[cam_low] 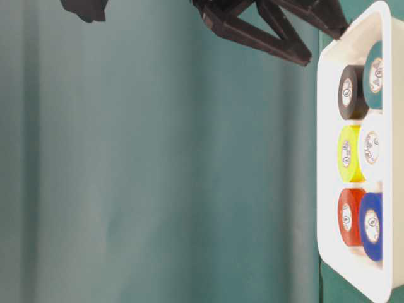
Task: Put the tape alternately from left to right into the white case.
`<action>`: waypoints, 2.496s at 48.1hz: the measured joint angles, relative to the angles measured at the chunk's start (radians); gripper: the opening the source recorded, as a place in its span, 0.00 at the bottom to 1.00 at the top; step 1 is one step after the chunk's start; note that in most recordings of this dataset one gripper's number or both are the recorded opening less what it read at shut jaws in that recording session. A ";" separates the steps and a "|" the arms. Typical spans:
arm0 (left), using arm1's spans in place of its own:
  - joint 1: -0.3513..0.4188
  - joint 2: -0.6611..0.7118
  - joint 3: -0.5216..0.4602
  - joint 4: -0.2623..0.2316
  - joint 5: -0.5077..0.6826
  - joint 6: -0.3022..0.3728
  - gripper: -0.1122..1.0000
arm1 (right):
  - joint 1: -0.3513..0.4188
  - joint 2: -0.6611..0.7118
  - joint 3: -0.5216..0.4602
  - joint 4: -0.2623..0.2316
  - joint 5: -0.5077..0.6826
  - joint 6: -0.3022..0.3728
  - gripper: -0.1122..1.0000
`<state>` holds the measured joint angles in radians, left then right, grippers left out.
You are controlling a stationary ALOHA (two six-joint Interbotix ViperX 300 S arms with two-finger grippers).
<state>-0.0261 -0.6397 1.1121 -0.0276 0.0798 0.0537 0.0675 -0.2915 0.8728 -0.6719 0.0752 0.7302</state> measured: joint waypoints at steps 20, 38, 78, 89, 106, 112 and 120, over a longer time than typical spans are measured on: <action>0.000 -0.123 0.061 0.000 -0.002 -0.051 0.96 | -0.002 -0.094 0.057 0.002 -0.049 0.000 0.85; 0.002 -0.313 0.152 0.000 0.000 -0.052 0.95 | -0.003 -0.178 0.110 0.002 -0.072 0.000 0.85; 0.044 -0.466 0.227 0.000 0.000 -0.057 0.95 | -0.072 -0.390 0.252 0.003 -0.166 0.000 0.85; 0.044 -0.466 0.229 0.000 0.002 -0.057 0.95 | -0.074 -0.430 0.285 0.003 -0.193 0.000 0.85; 0.046 -0.466 0.235 0.000 0.002 -0.058 0.95 | -0.075 -0.460 0.308 0.005 -0.201 0.000 0.85; 0.046 -0.486 0.239 0.000 0.000 -0.057 0.95 | -0.075 -0.468 0.311 0.006 -0.199 0.000 0.85; 0.046 -0.534 0.250 0.000 0.002 -0.058 0.95 | -0.075 -0.472 0.319 0.006 -0.201 0.000 0.85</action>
<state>0.0199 -1.1735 1.3622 -0.0276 0.0813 -0.0046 -0.0077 -0.7639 1.1919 -0.6657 -0.1258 0.7302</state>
